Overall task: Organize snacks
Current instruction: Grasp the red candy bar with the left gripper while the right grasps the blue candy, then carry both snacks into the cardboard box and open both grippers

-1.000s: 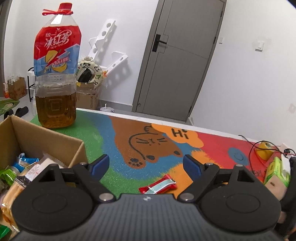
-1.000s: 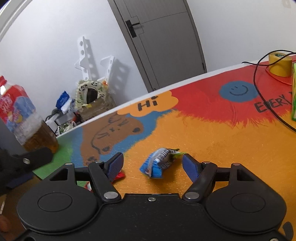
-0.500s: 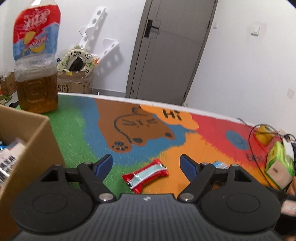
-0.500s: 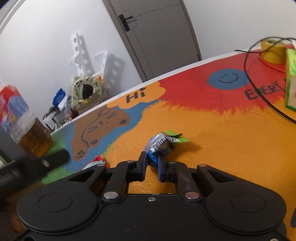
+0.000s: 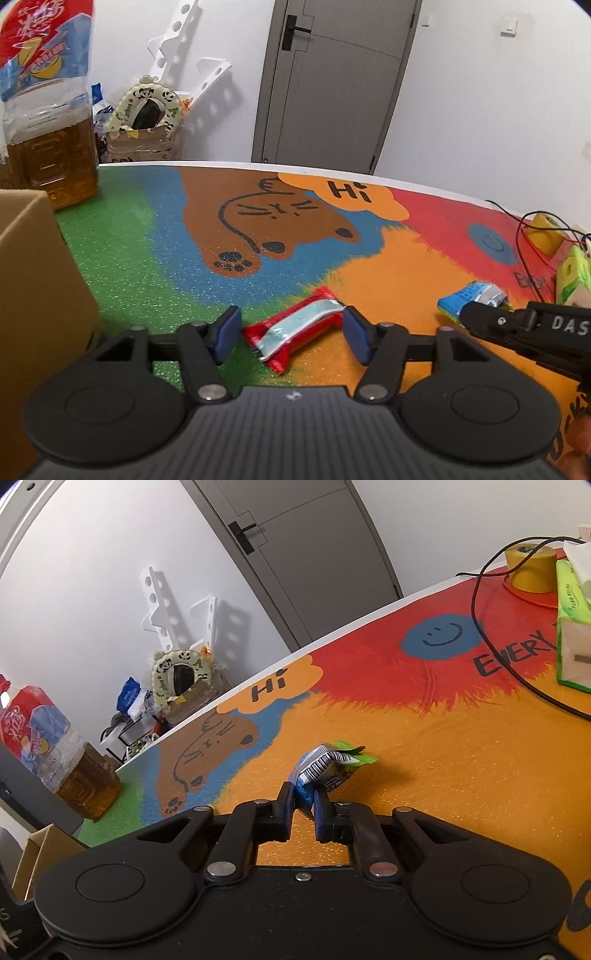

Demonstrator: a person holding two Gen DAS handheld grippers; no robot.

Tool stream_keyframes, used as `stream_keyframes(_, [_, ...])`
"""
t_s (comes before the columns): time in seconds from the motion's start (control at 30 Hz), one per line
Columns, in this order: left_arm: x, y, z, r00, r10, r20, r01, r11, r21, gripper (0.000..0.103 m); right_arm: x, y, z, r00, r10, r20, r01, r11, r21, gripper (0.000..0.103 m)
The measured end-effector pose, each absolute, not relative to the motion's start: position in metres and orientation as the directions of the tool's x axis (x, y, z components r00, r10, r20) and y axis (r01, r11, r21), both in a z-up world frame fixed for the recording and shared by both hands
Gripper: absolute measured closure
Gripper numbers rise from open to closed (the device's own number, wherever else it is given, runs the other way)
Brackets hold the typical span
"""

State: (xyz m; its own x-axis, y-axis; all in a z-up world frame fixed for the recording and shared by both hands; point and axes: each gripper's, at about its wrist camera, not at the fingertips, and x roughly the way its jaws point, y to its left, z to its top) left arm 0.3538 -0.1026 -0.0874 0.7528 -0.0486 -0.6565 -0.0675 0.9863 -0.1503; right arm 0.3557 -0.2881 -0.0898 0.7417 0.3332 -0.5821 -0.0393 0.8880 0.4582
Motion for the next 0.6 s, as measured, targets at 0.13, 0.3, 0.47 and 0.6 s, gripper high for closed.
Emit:
stream_keyframes(0.13, [0.352,-0.104,-0.091,0.769,-0.048,-0.637,-0.061,0.987,-0.147,0.066,0.353,-0.283,-0.088,0.744,0.332,-0.58,-0.053,0.894,0.445,0.09])
stream_keyframes(0.3, [0.345,-0.102,-0.089,0.767,-0.081,-0.637,-0.048,0.982,-0.183,0.077,0.351,-0.278,-0.085,0.744,0.35,-0.569,-0.082,0.893,0.442,0.09])
stream_keyframes(0.47, [0.327,-0.097,-0.082,0.778,-0.078,-0.623,-0.08,0.972,-0.223,0.077,0.349,-0.269,-0.084,0.741,0.374,-0.557,-0.111,0.887,0.448,0.09])
stream_keyframes(0.6, [0.306,-0.086,-0.067,0.797,-0.084,-0.599,-0.104,0.956,-0.273,0.077,0.338,-0.262,-0.072,0.763,0.377,-0.526,-0.146,0.892,0.428,0.09])
